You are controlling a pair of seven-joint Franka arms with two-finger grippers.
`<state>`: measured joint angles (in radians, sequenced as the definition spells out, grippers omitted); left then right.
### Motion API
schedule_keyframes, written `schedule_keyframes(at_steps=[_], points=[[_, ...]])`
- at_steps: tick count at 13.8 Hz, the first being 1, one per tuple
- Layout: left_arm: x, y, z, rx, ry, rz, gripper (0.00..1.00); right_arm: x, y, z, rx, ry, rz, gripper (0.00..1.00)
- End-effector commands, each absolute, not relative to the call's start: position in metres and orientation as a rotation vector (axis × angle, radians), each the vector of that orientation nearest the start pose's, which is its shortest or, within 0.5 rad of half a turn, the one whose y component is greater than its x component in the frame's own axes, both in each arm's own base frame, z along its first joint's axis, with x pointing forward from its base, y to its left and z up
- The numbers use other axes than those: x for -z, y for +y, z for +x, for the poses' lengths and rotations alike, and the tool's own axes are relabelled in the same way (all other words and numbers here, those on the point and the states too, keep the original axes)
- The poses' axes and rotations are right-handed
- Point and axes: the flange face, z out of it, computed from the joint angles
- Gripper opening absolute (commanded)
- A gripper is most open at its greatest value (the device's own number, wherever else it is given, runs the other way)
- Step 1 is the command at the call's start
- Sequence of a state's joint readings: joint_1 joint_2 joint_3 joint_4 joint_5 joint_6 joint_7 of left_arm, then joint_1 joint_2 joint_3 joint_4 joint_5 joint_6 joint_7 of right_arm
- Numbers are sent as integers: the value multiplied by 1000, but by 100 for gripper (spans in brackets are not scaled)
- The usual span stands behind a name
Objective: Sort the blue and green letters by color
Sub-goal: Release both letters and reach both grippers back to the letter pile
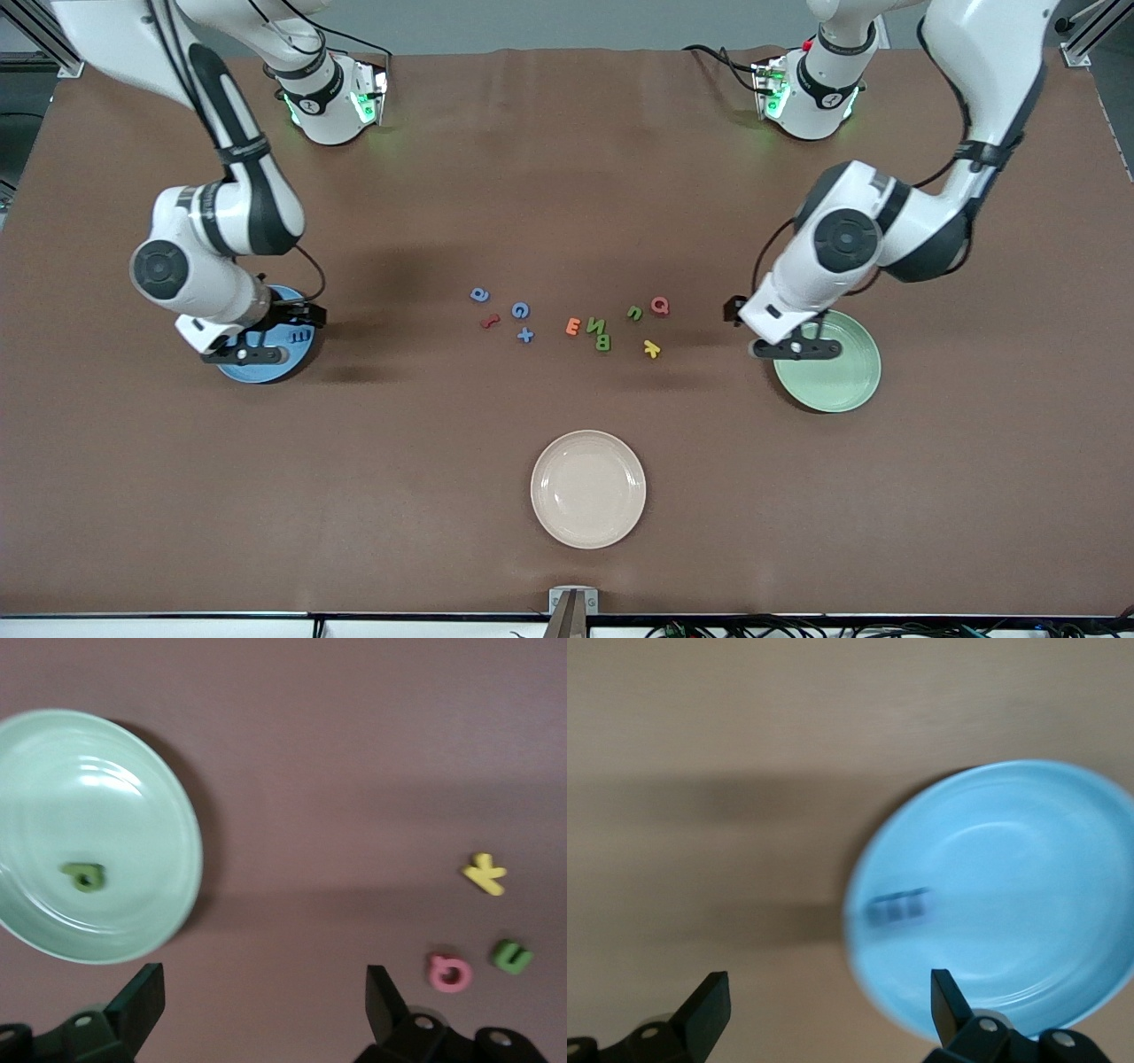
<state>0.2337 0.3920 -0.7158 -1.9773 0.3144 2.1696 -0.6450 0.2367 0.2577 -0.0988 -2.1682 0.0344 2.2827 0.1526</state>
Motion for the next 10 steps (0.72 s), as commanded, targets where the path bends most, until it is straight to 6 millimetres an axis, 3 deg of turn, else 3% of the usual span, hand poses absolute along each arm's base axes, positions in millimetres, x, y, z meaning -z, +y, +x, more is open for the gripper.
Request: schedule_keyframes(at_steps=[1, 4, 6, 8, 10], points=[[-295, -292, 528, -98, -170, -3139, 100, -275, 150, 520, -231, 183, -3107, 100], [-278, -334, 509, -85, -336, -3169, 100, -280, 228, 500, -194, 319, -3106, 100], [-270, -356, 497, -93, -443, -3173, 100, -282, 257, 491, -154, 353, -3098, 100], [-258, -363, 497, -108, -564, -3191, 98, -280, 282, 482, -103, 393, -3083, 100], [-247, -368, 499, -126, -748, -3181, 97, -262, 305, 472, -70, 436, -3076, 100]])
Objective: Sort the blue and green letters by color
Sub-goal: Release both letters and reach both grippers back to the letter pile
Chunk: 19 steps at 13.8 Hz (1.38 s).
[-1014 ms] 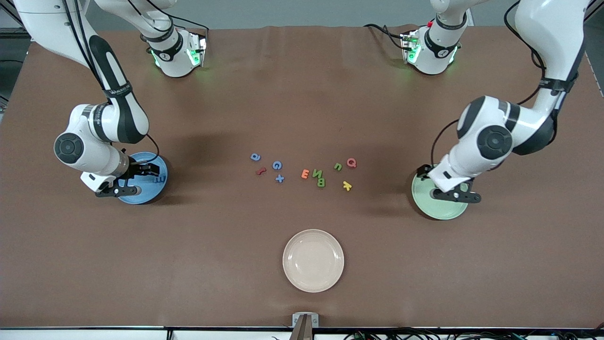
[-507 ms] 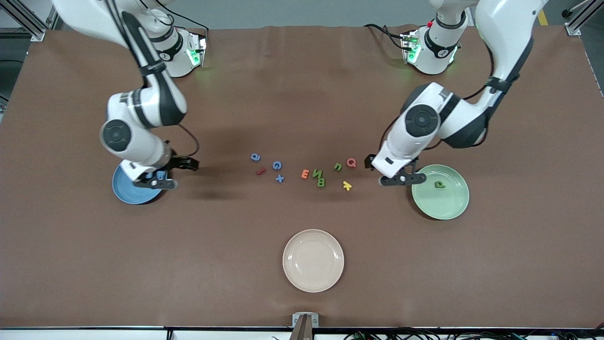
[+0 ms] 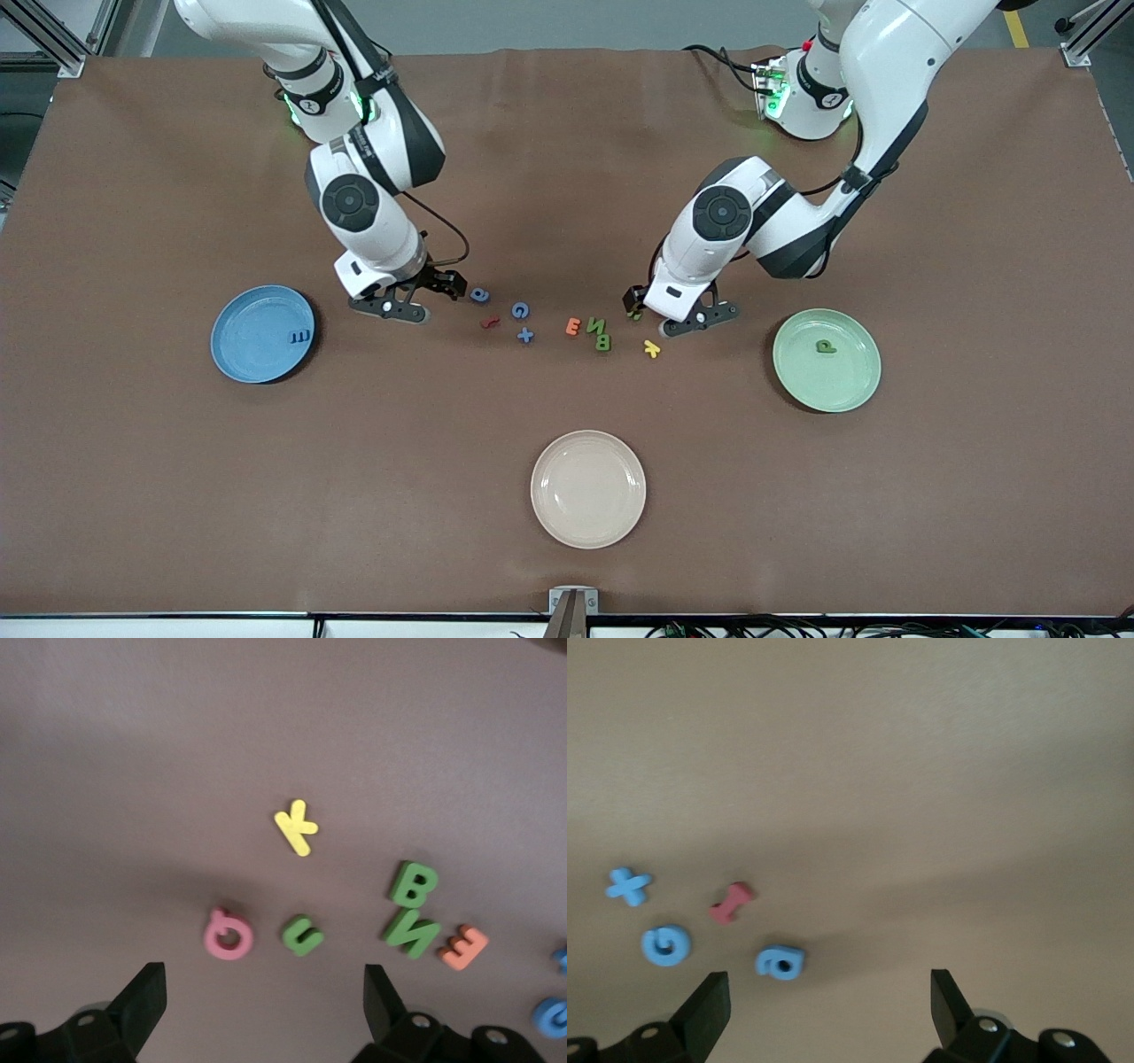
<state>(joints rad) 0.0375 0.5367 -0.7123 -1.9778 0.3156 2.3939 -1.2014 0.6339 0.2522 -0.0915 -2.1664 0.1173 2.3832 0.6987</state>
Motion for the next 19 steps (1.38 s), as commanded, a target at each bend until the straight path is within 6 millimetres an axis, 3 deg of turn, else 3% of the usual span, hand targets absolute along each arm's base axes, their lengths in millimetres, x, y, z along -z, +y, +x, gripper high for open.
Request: schedule_keyframes(at_steps=[1, 4, 9, 13, 19], points=[[-246, -374, 497, -144, -861, -3153, 93, -250, 315, 468, -53, 455, -3073, 100], [-242, -387, 487, -165, -1168, -3025, 88, -217, 335, 457, -18, 493, -3070, 100], [-219, -401, 473, -198, -1399, -2875, 73, -189, 337, 453, -9, 523, -3076, 100], [-189, -415, 465, -102, -1443, -2785, 66, -178, 343, 445, -24, 528, -3089, 95], [-180, -418, 469, -107, -1457, -2773, 62, -173, 348, 439, -32, 506, -3101, 76]])
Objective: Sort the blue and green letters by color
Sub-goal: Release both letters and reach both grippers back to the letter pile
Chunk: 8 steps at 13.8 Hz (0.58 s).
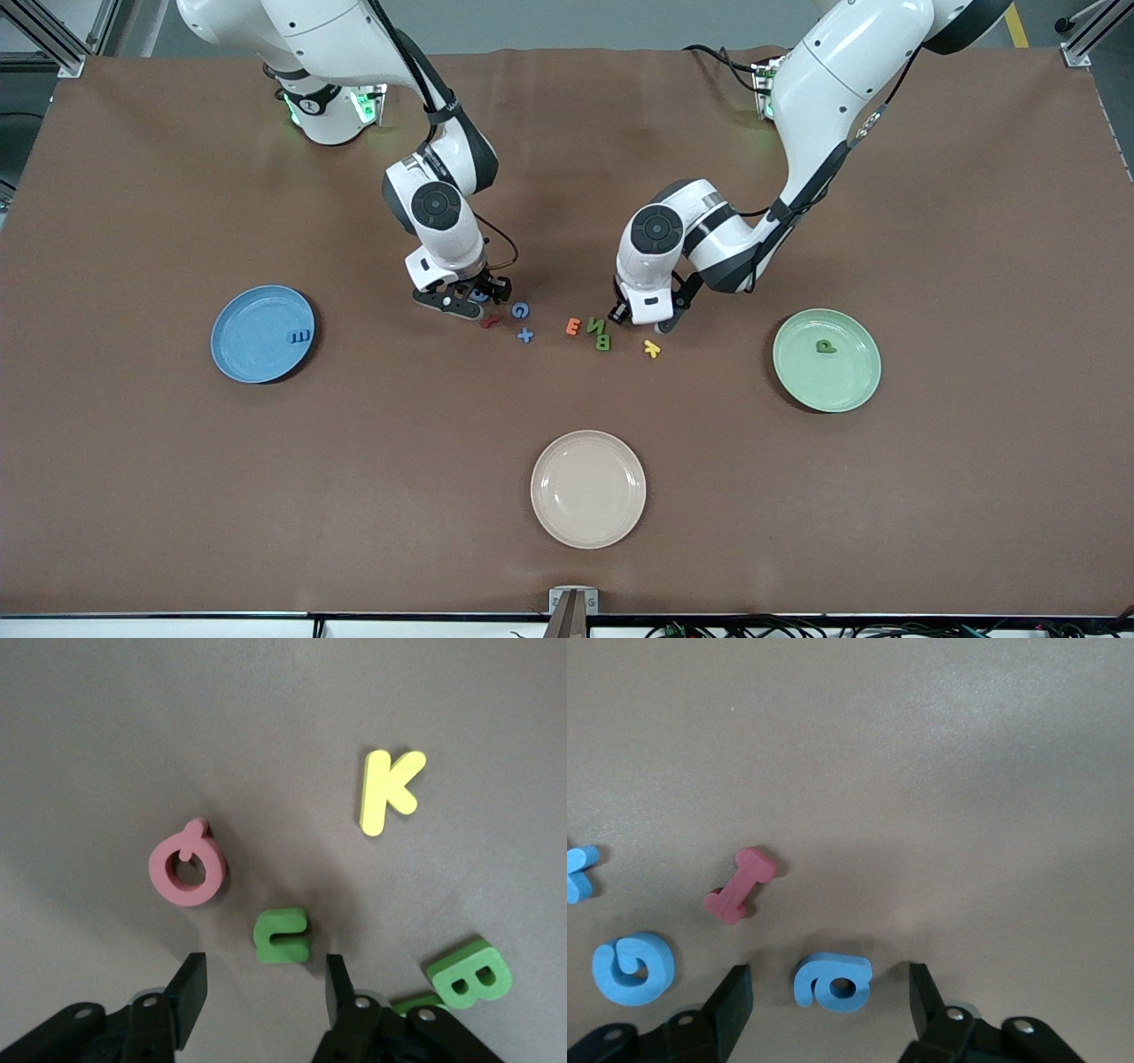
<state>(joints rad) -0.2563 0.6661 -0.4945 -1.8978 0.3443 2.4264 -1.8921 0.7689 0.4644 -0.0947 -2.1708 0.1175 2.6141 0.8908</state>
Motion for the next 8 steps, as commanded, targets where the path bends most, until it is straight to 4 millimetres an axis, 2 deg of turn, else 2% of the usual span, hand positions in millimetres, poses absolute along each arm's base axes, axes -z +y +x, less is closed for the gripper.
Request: schedule_keyframes(at_steps=[1, 3, 5, 8], points=[[-180, -418, 469, -108, -1459, -2770, 61, -173, 348, 439, -34, 506, -3102, 74], [-176, -412, 473, -102, -1470, -2758, 60, -173, 348, 438, -37, 504, -3105, 66], [-173, -411, 473, -102, -1466, -2754, 58, -172, 348, 438, -39, 507, -3105, 52], [-172, -410, 474, -100, -1462, -2755, 56, -172, 347, 438, -42, 503, -3109, 14]])
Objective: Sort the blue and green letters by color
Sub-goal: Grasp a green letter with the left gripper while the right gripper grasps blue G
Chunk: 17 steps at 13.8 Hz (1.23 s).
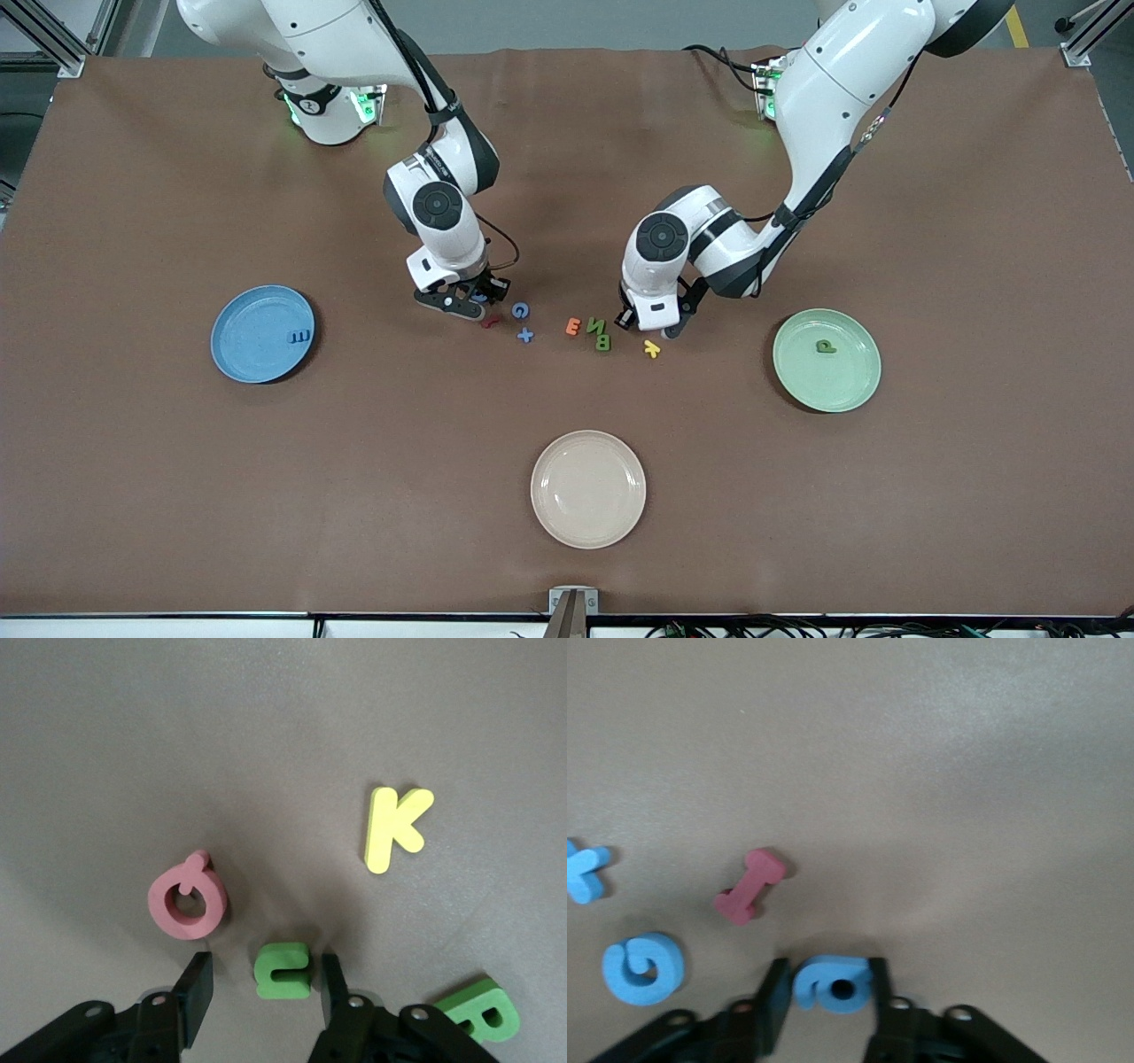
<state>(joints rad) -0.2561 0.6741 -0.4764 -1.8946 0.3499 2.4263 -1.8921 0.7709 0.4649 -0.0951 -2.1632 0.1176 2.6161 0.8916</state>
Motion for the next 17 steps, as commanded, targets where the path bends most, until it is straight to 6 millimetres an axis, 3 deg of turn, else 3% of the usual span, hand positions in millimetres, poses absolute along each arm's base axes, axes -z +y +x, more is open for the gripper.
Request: schedule_keyframes(at_steps=[1, 4, 5, 7, 9, 13, 17], points=[[-172, -410, 474, -98, -1461, -2755, 49, -172, 347, 438, -48, 503, -3111, 4], [-172, -411, 474, -99, -1459, -2757, 14, -184, 337, 444, -73, 505, -3126, 0], [-173, -411, 474, -95, -1456, -2761, 6, -194, 327, 451, -99, 496, -3137, 0], [-184, -409, 480, -75, -1463, -2771, 1, -218, 302, 463, -139, 441, -3146, 0], [-211, -405, 492, -24, -1480, -2772, 0, -239, 270, 474, -189, 374, -3155, 0], [-260, -388, 520, 37, -1388, -2728, 0, -266, 168, 506, -210, 196, -3184, 0], [-278, -315, 560, 44, -1275, -2760, 0, -275, 45, 527, -212, -38, -3171, 1]])
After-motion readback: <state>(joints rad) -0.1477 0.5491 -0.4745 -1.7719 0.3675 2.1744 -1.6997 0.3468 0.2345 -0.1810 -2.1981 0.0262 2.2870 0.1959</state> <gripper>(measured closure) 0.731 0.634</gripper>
